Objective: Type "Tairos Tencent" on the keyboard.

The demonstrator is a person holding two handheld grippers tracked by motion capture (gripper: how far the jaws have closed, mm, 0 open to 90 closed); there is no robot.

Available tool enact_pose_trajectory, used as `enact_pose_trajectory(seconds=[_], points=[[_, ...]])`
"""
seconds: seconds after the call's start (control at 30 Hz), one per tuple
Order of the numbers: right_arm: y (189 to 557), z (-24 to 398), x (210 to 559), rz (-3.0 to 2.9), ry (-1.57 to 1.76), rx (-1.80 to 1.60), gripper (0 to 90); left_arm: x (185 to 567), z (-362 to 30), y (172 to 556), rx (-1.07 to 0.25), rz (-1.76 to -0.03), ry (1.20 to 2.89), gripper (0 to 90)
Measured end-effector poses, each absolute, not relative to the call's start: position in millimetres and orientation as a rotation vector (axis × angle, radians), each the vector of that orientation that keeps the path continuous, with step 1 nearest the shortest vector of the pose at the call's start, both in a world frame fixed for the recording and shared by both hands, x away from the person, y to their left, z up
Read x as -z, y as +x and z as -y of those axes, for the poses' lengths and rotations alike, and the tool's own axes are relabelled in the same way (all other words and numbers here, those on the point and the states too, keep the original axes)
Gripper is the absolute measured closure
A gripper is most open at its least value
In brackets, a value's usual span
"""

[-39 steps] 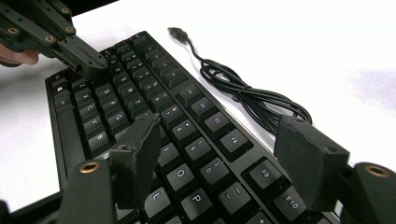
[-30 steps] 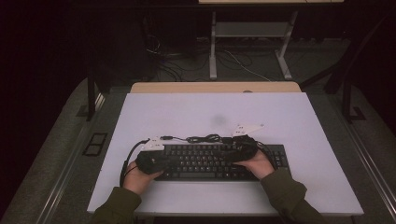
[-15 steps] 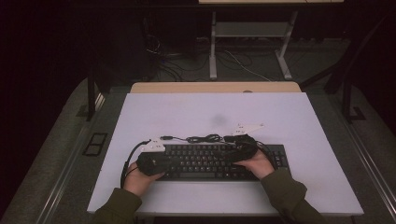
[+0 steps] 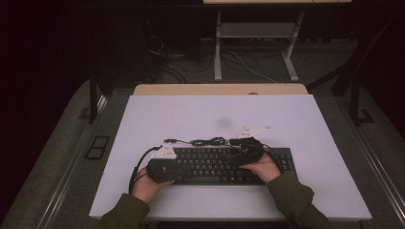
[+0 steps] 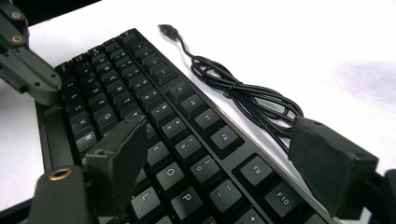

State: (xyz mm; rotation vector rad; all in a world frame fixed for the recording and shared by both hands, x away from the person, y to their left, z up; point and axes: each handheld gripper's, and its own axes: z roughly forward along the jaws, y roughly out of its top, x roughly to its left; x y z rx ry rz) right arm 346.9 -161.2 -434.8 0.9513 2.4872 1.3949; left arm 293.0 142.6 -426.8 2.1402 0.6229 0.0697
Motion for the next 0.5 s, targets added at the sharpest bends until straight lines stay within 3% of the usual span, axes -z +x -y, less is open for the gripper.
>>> enact_pose_trajectory(seconds=[0.5], points=[[347.0, 161.4, 434.2, -2.483, 0.957, -1.398, 19.4, 429.9, -128.6, 289.4, -0.037, -0.566, 2.183, 89.4]])
